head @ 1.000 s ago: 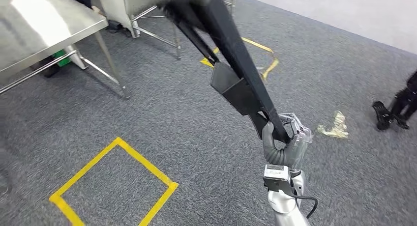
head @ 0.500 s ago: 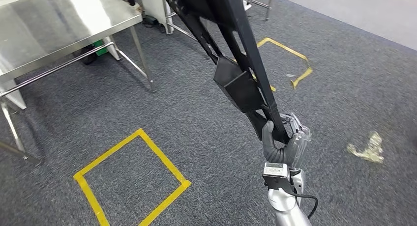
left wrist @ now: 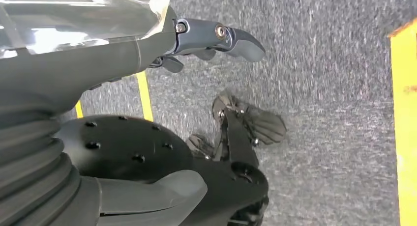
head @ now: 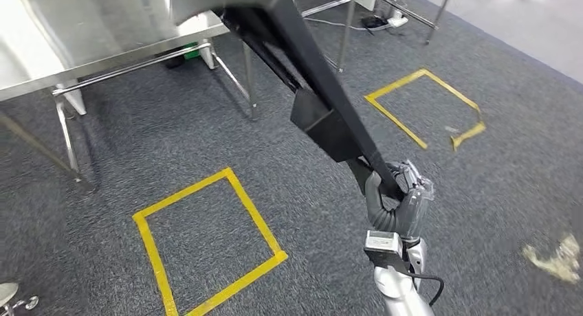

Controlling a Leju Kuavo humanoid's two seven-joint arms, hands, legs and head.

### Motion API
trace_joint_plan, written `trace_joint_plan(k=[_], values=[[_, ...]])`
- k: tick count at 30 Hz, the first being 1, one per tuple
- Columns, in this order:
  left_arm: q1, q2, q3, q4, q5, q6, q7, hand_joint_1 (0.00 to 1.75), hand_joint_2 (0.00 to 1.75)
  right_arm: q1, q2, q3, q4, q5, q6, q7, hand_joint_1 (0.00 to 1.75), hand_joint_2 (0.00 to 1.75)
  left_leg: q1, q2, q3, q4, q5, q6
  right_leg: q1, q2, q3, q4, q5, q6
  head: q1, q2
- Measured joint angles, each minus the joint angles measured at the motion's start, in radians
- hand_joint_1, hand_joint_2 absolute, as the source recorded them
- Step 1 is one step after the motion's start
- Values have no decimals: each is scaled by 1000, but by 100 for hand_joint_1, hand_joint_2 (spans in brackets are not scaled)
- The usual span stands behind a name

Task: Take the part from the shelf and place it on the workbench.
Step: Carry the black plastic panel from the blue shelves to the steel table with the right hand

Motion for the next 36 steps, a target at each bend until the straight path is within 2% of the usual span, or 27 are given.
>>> trace_joint_plan(k=[1, 2, 3, 4, 5, 6, 8, 10, 11, 13, 15, 16, 17, 18, 19, 20, 22, 24, 26, 27, 28, 30, 32, 33, 34, 35, 36], values=[[0, 0, 0, 0, 0, -1, 0, 0, 175, 2, -1, 0, 0, -1, 0, 0, 175, 175, 0, -15, 0, 0, -1, 1, 0, 8, -35, 62, -19, 0, 0, 0], [-1, -1, 0, 0, 0, -2, 0, 0, 175, 4, -3, 0, 0, -1, 0, 0, 175, 175, 0, -32, 0, 1, -1, 1, 0, 11, -59, 99, -25, 3, 0, 0], [0, -1, 0, 0, 0, -2, 0, 0, 175, 5, -5, 0, 0, -1, 0, 0, 175, 175, -1, -49, 2, 1, -1, 1, 0, 13, -64, 93, -11, 10, 0, 0], [0, -1, 0, 0, 0, -2, 1, 0, 175, 5, -7, 0, 0, -1, 0, 0, 175, 175, 0, -65, 4, 2, -2, 0, -1, 16, -49, 47, 17, 18, 0, 0], [0, -1, 0, 0, 0, -3, 1, 0, 175, 4, -8, 0, 0, -1, 0, 0, 175, 175, 0, -81, 6, 2, -3, -2, -3, 27, -19, -28, 55, 26, 0, 0], [0, 0, 0, 0, 0, -4, 2, 0, 175, 3, -9, 0, 1, -2, 0, 0, 175, 175, -1, -95, 8, 4, -5, -6, -4, 42, 11, -99, 86, 29, 0, 0], [0, 0, 0, 0, 0, -6, 4, 0, 175, -1, -9, 1, 2, -4, 0, 0, 175, 175, -4, -114, 6, 6, -8, -14, -4, 59, 48, -179, 116, 19, 0, 0], [3, 2, 0, 0, 0, -7, 7, 0, 175, -6, -9, 2, 4, -7, 0, -1, 175, 175, -4, -127, 2, 4, -7, -24, -1, 48, 54, -185, 118, 1, 0, 0], [4, 4, 0, 0, 1, -7, 9, 0, 175, -11, -8, 3, 6, -9, 0, -1, 175, 175, -2, -121, 0, 6, -9, -29, -3, 41, 55, -186, 119, -6, -1, 0], [5, 7, 0, 0, 2, -5, 11, 0, 175, -20, -6, 5, 9, -14, 0, -2, 175, 175, -4, -70, -20, 50, -38, -40, -8, 24, 59, -189, 120, -23, -3, 0], [2, 8, 0, -1, 4, -4, 11, 0, 175, -24, -5, 6, 14, -16, 0, -2, 175, 175, -2, -12, -81, 172, -101, -50, -7, 1, 63, -190, 116, -37, -5, 0], [1, 9, 0, -1, 5, -4, 11, 0, 175, -25, -5, 6, 17, -17, 0, -2, 175, 175, 1, -3, -118, 240, -127, -53, -6, -11, 64, -190, 114, -40, -5, 0], [1, 9, 0, -1, 6, -4, 12, 0, 175, -26, -5, 6, 20, -18, 1, -3, 175, 175, 3, 1, -147, 290, -139, -56, -5, -24, 65, -190, 112, -42, -5, 0], [1, 9, 0, -1, 7, -4, 12, 0, 175, -27, -6, 7, 24, -20, 2, -4, 175, 175, 5, 4, -157, 302, -132, -58, -5, -37, 66, -190, 111, -42, -5, 0], [1, 10, 0, -1, 8, -3, 12, 0, 175, -31, -6, 8, 28, -22, 3, -6, 175, 175, 6, 9, -143, 268, -104, -58, -4, -48, 68, -190, 109, -41, -5, 0], [1, 10, 0, -1, 8, -3, 12, 0, 175, -35, -6, 9, 32, -25, 3, -8, 175, 175, 7, 21, -110, 201, -67, -55, -4, -59, 72, -190, 106, -39, -5, 0], [-2, 12, 0, -2, 8, -3, 12, 0, 175, -44, -6, 12, 38, -30, 3, -10, 175, 175, 1, 69, -37, 63, -13, -45, 2, -79, 80, -190, 97, -30, -4, 0], [-5, 13, 0, -3, 8, -3, 12, 0, 175, -52, -6, 14, 43, -33, 3, -11, 175, 175, -8, 88, -13, 13, -4, -36, 9, -97, 87, -191, 91, -20, -3, 0], [-6, 13, -1, -3, 8, -3, 13, 0, 175, -58, -6, 16, 47, -34, 3, -12, 175, 175, -9, 60, -13, 8, -2, -26, 10, -114, 91, -193, 85, -10, -3, 0], [-6, 14, -1, -3, 8, -3, 13, 0, 175, -60, -6, 17, 49, -34, 3, -13, 175, 175, -6, 47, -10, 3, 2, -19, 9, -100, 89, -185, 79, -5, -2, 0], [-8, 14, 0, -3, 8, -2, 13, 0, 175, -62, -7, 17, 51, -34, 3, -14, 175, 175, -3, 34, -6, -2, 6, -12, 8, -75, 79, -160, 65, -2, -2, 0], [-13, 14, 0, -4, 6, -1, 12, 0, 175, -63, -8, 17, 55, -38, 1, -17, 175, 175, 2, 7, -3, -7, 10, -4, 4, -11, 26, -49, 18, -3, 0, 0], [-17, 14, -1, -7, 3, 2, 7, 0, 175, -62, -9, 18, 59, -48, -4, -24, 175, 175, 2, -24, -3, -7, 10, -2, 3, 10, -42, 77, -22, -2, 0, 0], [-19, 15, -1, -8, 2, 5, 4, 0, 175, -62, -10, 18, 61, -52, -7, -27, 175, 175, 3, -41, -2, -6, 10, -2, 2, 12, -58, 97, -21, 4, 0, 0], [-20, 16, -1, -9, 2, 7, 3, 0, 175, -62, -10, 18, 62, -55, -9, -29, 175, 175, 4, -57, -1, -5, 9, -3, 0, 14, -55, 75, -1, 14, 0, 0], [-21, 18, -1, -9, 2, 8, 3, 0, 175, -63, -9, 18, 62, -57, -10, -30, 175, 175, 5, -73, 1, -4, 8, -5, -4, 19, -32, 15, 32, 24, 0, 0], [-23, 19, -1, -9, 2, 8, 3, 0, 175, -63, -9, 18, 62, -58, -11, -30, 175, 175, 7, -88, 2, -1, 6, -9, -10, 35, -1, -61, 66, 34, 0, 0]])
